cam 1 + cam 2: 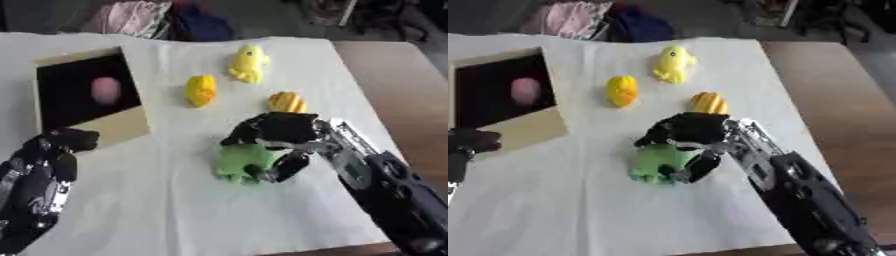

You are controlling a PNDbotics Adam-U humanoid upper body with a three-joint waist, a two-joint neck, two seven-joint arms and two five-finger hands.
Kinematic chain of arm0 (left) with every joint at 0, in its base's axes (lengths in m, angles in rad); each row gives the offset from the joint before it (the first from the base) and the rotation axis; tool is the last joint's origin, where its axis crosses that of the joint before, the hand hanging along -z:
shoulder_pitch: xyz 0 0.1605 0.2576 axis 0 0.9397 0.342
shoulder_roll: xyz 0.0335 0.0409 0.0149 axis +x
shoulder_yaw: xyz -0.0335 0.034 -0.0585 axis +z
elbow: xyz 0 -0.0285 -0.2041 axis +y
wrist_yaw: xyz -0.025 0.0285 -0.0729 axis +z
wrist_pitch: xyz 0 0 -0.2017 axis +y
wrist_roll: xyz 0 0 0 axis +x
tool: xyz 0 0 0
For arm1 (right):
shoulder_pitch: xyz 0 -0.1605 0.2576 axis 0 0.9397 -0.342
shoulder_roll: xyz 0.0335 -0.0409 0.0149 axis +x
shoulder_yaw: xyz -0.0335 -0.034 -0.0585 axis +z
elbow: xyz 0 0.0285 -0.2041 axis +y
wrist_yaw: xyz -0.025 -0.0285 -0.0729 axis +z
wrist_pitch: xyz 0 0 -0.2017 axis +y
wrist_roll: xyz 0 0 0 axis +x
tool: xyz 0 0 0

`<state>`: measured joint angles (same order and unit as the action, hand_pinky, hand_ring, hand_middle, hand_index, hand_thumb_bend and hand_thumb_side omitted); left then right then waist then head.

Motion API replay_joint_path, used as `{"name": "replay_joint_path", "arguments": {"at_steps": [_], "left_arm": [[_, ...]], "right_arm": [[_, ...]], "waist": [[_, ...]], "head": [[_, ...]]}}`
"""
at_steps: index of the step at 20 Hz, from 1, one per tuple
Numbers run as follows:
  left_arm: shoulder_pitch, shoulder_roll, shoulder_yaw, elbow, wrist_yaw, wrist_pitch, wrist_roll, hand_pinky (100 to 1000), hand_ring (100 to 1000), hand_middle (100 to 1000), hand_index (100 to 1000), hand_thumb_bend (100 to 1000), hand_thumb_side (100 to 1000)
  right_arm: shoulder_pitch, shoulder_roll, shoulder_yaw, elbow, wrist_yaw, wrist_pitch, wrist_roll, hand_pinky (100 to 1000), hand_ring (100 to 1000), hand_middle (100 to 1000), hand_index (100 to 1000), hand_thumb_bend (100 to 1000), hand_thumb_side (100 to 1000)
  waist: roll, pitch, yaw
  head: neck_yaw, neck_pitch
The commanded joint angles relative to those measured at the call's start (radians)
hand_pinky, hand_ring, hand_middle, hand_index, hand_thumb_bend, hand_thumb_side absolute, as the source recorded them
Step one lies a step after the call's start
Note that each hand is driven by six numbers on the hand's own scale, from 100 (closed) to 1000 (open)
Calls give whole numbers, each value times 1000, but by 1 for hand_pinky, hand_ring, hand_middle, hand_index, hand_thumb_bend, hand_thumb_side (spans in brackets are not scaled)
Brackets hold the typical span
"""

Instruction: Pick up objects on the table and place them in the box.

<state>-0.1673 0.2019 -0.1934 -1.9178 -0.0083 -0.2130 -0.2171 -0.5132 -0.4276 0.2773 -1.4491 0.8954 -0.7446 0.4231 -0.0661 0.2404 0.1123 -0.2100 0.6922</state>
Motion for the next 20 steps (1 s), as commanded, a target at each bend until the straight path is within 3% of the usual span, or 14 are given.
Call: {"name": "replay_joint_path", "arguments": {"at_steps": [1, 6, 9, 17, 20], "left_arm": [[-12, 4, -1, -22, 2, -2, -4, 790, 794, 660, 717, 100, 542], [-12, 6, -1, -23, 4, -2, -4, 791, 794, 660, 718, 100, 542], [-13, 6, -2, -23, 5, -2, -5, 791, 795, 660, 718, 100, 542], [-13, 6, -1, -24, 6, -1, -5, 791, 795, 660, 718, 100, 543], [-13, 6, -1, -24, 6, -1, -4, 791, 795, 660, 718, 100, 543]], "right_arm": [[0, -34, -12, 13, 31, -162, 133, 579, 608, 688, 905, 100, 334], [2, -34, -21, 27, 42, -162, 86, 474, 515, 560, 821, 100, 311], [1, -34, -25, 32, 41, -162, 56, 356, 430, 435, 676, 100, 279], [-1, -33, -43, 32, -2, -162, -45, 101, 219, 188, 411, 100, 237], [-3, -35, -49, 30, -16, -162, -86, 100, 145, 122, 338, 100, 229]], "waist": [[16, 2, 1], [16, 1, 1], [15, 1, 1], [15, 0, 1], [15, 0, 1]], "head": [[-4, -15], [-7, -16], [-8, -16], [-11, -17], [-12, -18]]}}
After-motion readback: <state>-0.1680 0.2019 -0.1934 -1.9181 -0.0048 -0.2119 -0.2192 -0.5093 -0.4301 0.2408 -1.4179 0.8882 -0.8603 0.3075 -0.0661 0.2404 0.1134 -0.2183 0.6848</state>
